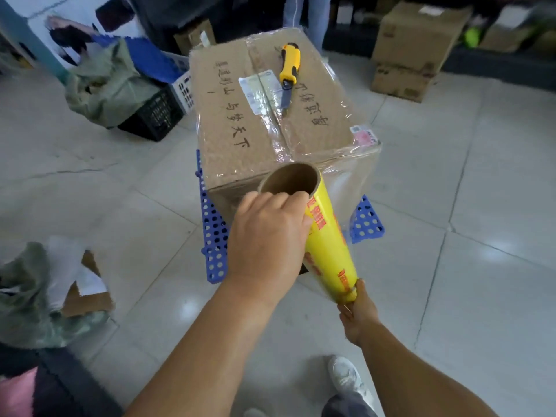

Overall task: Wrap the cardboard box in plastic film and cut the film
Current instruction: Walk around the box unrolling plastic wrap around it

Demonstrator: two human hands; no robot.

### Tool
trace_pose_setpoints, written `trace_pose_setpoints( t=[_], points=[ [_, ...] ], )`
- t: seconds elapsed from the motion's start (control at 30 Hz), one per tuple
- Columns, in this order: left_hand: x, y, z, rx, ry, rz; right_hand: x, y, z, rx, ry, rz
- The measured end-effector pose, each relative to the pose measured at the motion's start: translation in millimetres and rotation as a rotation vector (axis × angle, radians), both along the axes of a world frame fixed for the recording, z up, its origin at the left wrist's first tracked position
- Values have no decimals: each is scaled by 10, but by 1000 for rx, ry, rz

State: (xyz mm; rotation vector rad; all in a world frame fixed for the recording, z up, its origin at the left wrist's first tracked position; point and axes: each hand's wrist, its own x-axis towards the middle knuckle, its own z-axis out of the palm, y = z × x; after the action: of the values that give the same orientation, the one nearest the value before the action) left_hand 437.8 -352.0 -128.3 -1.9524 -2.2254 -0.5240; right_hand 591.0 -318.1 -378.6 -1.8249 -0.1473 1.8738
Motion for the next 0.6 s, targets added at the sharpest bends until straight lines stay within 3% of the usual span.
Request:
trace_pose_setpoints(
  t=[0.6],
  points=[
    [-391, 67, 73, -36, -10, -311, -265, -433, -185, 2, 5, -281]
  ],
)
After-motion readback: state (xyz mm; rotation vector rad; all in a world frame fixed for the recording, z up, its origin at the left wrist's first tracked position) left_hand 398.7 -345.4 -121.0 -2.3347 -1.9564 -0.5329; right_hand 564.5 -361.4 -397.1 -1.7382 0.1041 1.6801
